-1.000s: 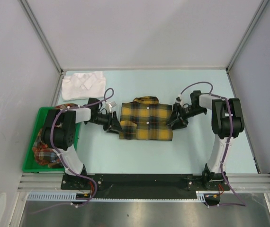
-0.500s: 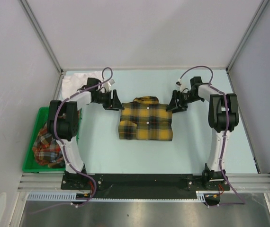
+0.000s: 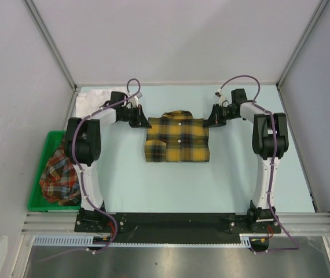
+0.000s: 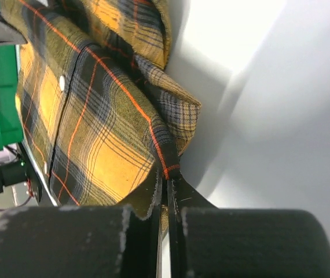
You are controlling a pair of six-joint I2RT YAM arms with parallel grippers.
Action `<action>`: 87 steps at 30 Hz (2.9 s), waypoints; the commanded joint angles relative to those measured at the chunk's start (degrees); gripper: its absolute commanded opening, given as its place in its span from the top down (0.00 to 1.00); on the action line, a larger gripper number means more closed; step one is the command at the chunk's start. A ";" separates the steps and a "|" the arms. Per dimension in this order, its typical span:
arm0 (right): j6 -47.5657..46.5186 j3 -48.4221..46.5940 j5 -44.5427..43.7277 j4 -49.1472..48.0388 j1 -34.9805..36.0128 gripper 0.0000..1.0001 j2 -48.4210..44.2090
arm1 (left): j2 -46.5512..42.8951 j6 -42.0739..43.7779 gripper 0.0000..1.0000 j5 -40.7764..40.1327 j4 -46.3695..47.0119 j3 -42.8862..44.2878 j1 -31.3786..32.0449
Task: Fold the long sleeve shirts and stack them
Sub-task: Fold the shirt
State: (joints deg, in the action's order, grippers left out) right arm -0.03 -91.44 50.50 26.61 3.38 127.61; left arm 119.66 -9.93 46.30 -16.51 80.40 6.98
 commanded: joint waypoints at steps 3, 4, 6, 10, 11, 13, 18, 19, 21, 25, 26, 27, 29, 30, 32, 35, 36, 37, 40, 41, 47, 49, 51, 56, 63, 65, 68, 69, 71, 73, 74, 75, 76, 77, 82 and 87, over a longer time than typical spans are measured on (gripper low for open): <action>3.37 -5.77 -6.46 -7.53 -0.21 1.00 4.13 | 5.58 0.53 1.00 -12.37 -1.59 6.87 -1.18; 4.16 -6.20 -7.69 -8.41 0.05 1.00 5.44 | 6.20 0.96 1.00 -15.25 -3.33 8.35 -1.18; 4.51 -10.07 -9.71 -5.34 0.23 1.00 7.29 | 6.99 0.97 1.00 -16.07 -3.79 9.24 -1.01; 5.31 -10.95 -13.06 -4.04 1.19 0.76 7.48 | 7.35 0.97 1.00 -18.09 -5.46 10.65 -0.39; 5.22 -11.91 -12.80 -2.89 1.19 0.64 7.30 | 7.09 1.06 0.97 -16.44 -4.94 10.39 -0.57; 4.35 -13.41 -12.10 -0.26 0.58 0.41 6.17 | 3.67 0.80 0.73 -12.22 -1.44 8.11 -2.05; 2.40 -8.26 -2.45 2.57 -4.50 0.08 -6.83 | -10.39 0.61 0.38 -0.45 4.65 -0.92 -5.75; 3.36 -6.49 1.49 1.79 -4.69 0.05 -9.20 | -15.28 1.40 0.35 1.40 3.52 -2.25 -5.75; 6.70 -2.10 5.03 1.60 -3.56 0.00 -15.88 | -19.88 0.62 0.27 6.42 3.59 -7.85 -4.18; 17.76 14.30 12.59 -8.02 3.99 0.00 -24.07 | -24.91 -8.21 0.23 13.36 8.91 -17.54 2.06; 20.57 16.71 13.21 -11.37 5.48 0.00 -24.86 | -25.00 -11.30 0.23 14.16 12.26 -19.65 3.46; 24.43 19.17 13.74 -14.02 8.63 0.00 -25.30 | -24.74 -14.21 0.23 15.38 15.69 -23.41 5.74; 28.49 23.39 14.98 -22.54 10.85 0.00 -24.09 | -22.03 -21.34 0.23 15.48 25.72 -25.29 8.64; 30.77 24.11 15.24 -24.66 11.91 0.00 -21.64 | -20.44 -26.14 0.23 15.74 30.27 -25.38 9.36; 30.97 23.42 16.03 -28.37 13.32 0.00 -17.33 | -16.15 -30.65 0.23 14.96 35.56 -25.56 10.68; 35.88 21.31 15.43 -33.46 12.27 0.00 -8.45 | -10.87 -32.43 0.23 11.01 38.66 -24.25 8.94; 36.07 20.34 14.63 -34.95 11.66 0.00 -6.26 | -7.02 -32.52 0.23 9.70 36.83 -23.98 7.97; 34.33 18.94 13.06 -33.39 10.17 0.00 -2.75 | -4.72 -33.13 0.23 7.94 36.90 -23.80 6.74; 31.17 15.42 11.29 -28.39 7.18 0.00 1.92 | 0.22 -28.24 0.24 4.94 29.55 -23.01 1.99; 30.19 15.33 11.29 -26.98 6.65 0.00 1.94 | 0.49 -24.21 0.24 5.02 24.47 -22.40 0.59; 22.45 11.03 14.27 -12.56 2.78 0.00 -3.93 | -7.75 -19.35 0.27 13.62 20.47 -22.93 -1.36; 23.49 6.64 14.54 -13.25 2.95 0.01 -4.74 | -11.79 -17.58 0.27 14.95 20.56 -20.82 1.26; 27.53 4.52 14.97 -18.24 4.44 0.02 -4.74 | -11.64 -17.75 0.27 15.57 20.99 -15.64 3.20; 32.64 1.36 15.07 -25.11 8.05 0.12 -0.44 | -1.31 -24.51 0.30 11.01 26.18 -4.76 5.41; 26.33 -6.11 5.16 -18.36 5.33 0.35 11.16 | 9.89 -18.72 0.31 5.04 18.89 3.36 0.58; 21.32 -9.79 1.21 -12.06 3.75 0.41 11.52 | 8.93 -13.83 0.29 5.37 15.04 3.01 -0.65; 14.38 -14.98 -0.74 -5.03 3.21 0.42 10.47 | 5.86 -5.23 0.26 7.40 7.39 3.10 -1.01; 13.23 -18.39 -0.84 -3.77 3.39 0.41 9.77 | 4.37 -3.27 0.25 7.57 6.59 2.31 -1.27; 8.59 -20.96 -1.19 0.34 4.61 0.40 6.78 | -1.95 -0.02 0.23 8.63 6.67 -1.81 -1.97; 3.75 -23.52 -1.63 5.78 6.02 0.39 2.85 | -9.31 0.53 0.22 7.76 7.54 -6.10 -3.28; -2.11 -23.35 -2.76 7.30 8.38 0.40 1.17 | -12.22 0.44 0.22 7.05 7.81 -7.70 -3.81; -5.12 -22.56 -3.65 8.45 9.71 0.41 -0.94 | -14.69 0.53 0.21 6.26 7.90 -9.02 -4.52; -8.02 -19.16 -4.61 9.85 11.55 0.42 -2.96 | -19.67 0.44 0.19 5.47 7.90 -11.47 -6.00; -14.14 -17.04 -6.97 9.86 15.04 0.43 -6.90 | -21.81 0.53 0.12 3.81 7.64 -12.45 -6.80; -24.66 -1.50 -19.18 4.52 28.77 0.49 -14.49 | -32.27 0.88 0.01 0.63 3.68 -14.04 -15.06; -27.48 0.56 -26.32 -0.67 41.34 0.51 -12.75 | -32.91 5.08 0.01 -5.52 -9.72 -5.99 -20.07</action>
State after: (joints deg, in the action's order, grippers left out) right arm -20.69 -93.03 33.67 29.23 40.49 112.92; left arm 86.19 -10.02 46.41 -13.67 68.16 -11.22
